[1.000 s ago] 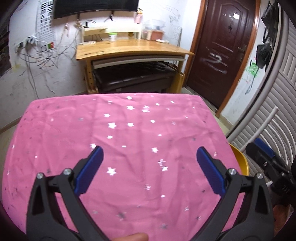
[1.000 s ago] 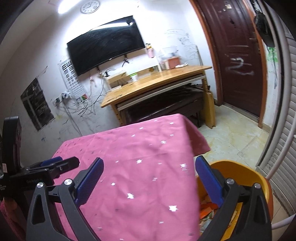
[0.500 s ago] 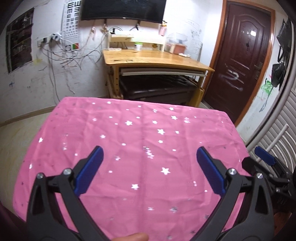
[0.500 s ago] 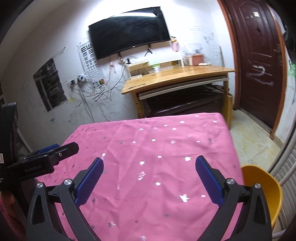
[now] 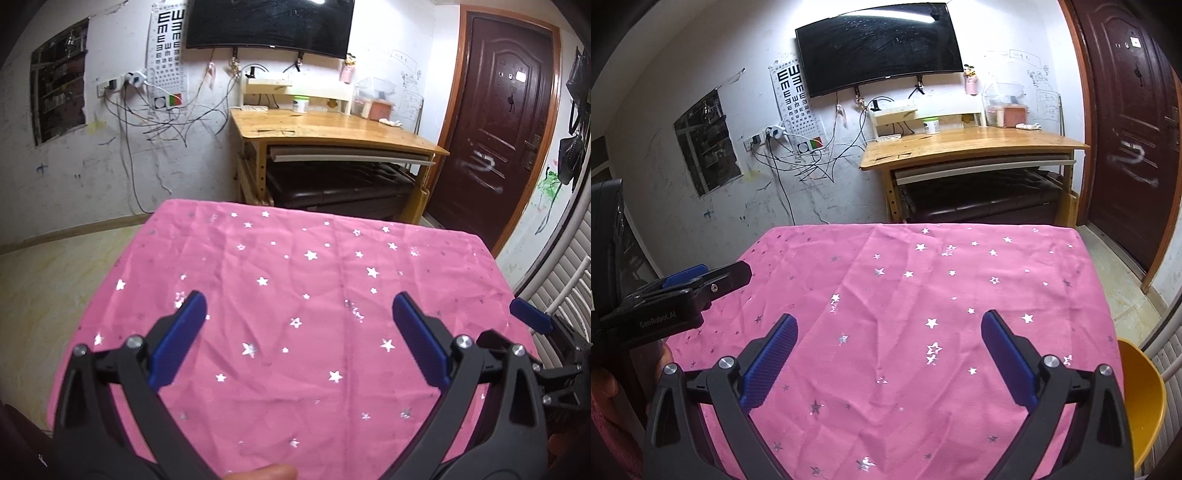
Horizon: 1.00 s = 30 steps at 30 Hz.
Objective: Collect trash
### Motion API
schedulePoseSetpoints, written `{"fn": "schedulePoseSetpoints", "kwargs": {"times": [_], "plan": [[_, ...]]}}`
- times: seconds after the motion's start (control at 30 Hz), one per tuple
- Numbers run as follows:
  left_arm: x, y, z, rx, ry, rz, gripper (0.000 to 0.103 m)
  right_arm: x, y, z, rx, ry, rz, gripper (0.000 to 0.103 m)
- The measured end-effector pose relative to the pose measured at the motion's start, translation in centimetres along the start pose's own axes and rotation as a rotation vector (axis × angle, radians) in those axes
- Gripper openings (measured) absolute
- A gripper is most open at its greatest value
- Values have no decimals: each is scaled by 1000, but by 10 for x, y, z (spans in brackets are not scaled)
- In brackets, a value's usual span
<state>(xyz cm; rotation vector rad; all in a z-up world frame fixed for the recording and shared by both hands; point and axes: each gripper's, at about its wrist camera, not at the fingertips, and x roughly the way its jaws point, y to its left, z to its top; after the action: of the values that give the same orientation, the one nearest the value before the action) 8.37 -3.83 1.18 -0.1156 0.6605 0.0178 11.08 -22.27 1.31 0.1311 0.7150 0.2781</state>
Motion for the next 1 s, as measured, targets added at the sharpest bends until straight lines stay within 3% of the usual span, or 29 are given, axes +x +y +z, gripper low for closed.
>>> {"fn": "schedulePoseSetpoints", "kwargs": {"times": [1.0], "plan": [[-4,12,1,-6,-2,7,96,2,8,3,-19,6,10,93]]}}
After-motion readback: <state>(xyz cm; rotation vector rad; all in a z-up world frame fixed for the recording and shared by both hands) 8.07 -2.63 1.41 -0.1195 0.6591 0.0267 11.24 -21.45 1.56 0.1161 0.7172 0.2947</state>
